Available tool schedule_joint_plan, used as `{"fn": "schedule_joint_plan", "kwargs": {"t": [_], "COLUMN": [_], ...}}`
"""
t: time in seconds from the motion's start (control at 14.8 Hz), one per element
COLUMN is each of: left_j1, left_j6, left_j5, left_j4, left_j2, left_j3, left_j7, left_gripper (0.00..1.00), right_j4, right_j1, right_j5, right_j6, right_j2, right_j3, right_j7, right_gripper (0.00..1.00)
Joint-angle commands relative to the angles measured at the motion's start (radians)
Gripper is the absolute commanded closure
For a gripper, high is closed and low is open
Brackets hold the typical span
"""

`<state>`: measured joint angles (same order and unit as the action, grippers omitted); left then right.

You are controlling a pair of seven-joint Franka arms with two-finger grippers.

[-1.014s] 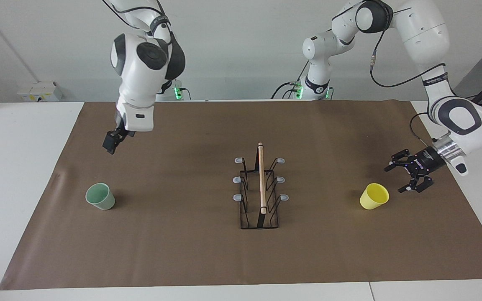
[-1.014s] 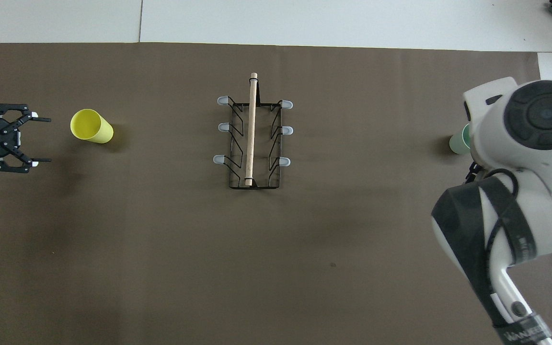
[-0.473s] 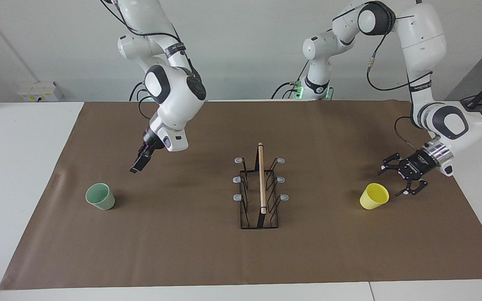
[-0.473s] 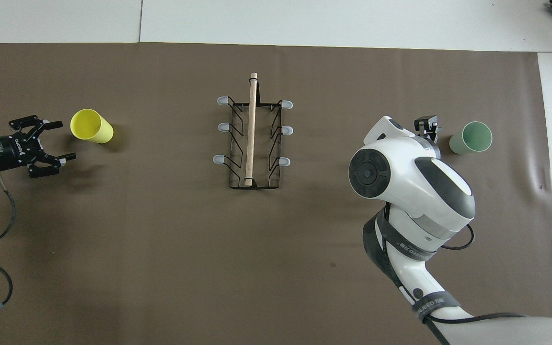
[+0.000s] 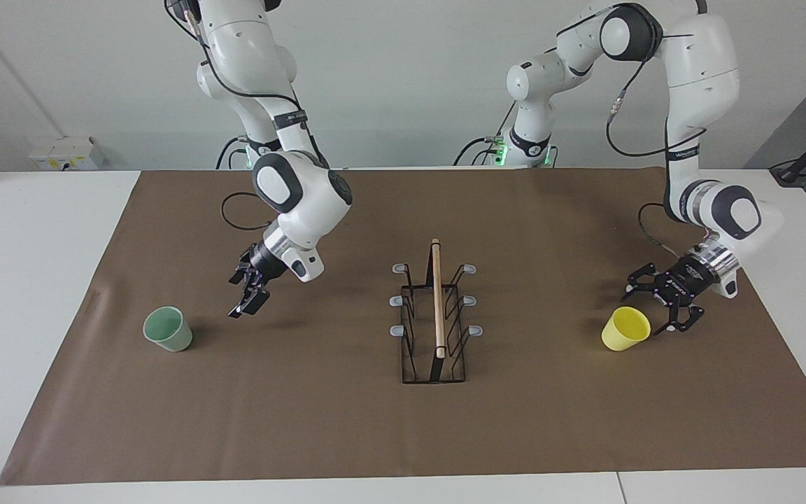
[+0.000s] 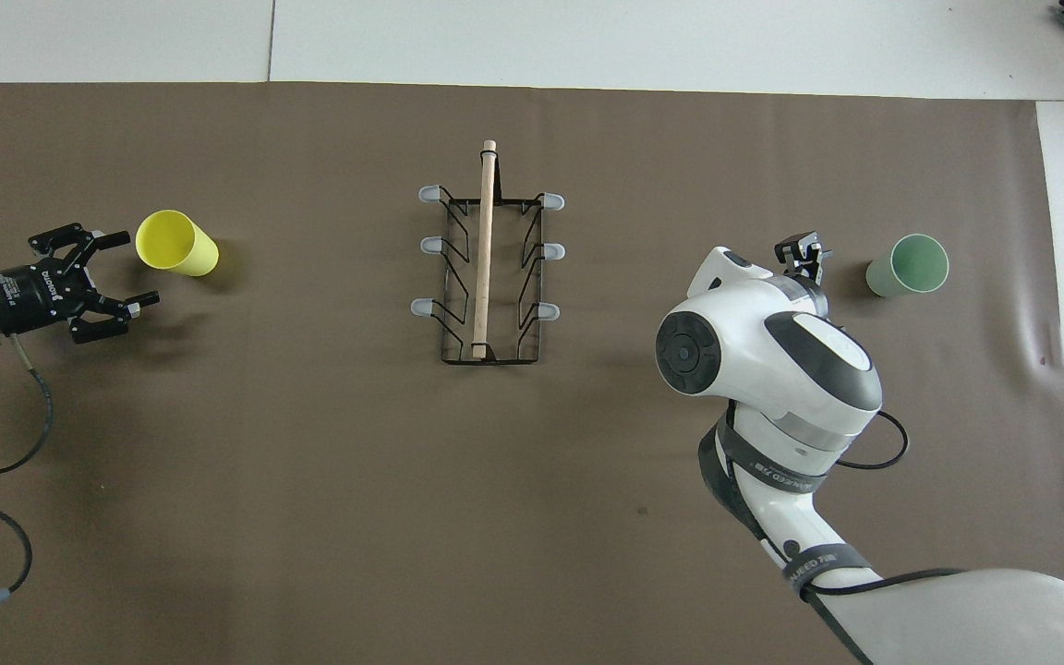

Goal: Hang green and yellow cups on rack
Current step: 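Grasp the yellow cup with the left gripper while the right gripper grasps the green cup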

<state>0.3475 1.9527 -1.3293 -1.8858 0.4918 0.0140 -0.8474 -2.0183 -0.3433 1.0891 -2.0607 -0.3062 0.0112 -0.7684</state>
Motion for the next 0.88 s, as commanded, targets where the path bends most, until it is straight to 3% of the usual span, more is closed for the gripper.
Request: {"fn": "schedule_joint_plan", "kwargs": {"t": [0.0, 0.54, 0.81], "left_j1": [0.031, 0.039, 0.033], "left_j6": [0.015, 0.015, 0.020], "left_j5": [-0.048, -0.146, -0.186], "left_j4": [-0.007, -0.009, -0.010], "left_j2": [0.033, 0.064, 0.067], "left_j3": [-0.029, -0.063, -0.074], "left_j7": [0.057, 0.163, 0.191], "left_gripper": [0.00, 0.00, 0.00], "right_j4": [-0.013, -0.048, -0.049], "right_j1": [0.007, 0.147, 0.161], "right_j5": [0.060, 0.288, 0.325], "right_j6": [-0.050, -0.229, -0.251], "right_j2": [-0.027, -0.065, -0.067], "right_j3": [-0.004, -0.004, -0.002], "right_j7": [-0.019, 0.032, 0.070], "right_gripper": [0.00, 0.00, 0.00]}}
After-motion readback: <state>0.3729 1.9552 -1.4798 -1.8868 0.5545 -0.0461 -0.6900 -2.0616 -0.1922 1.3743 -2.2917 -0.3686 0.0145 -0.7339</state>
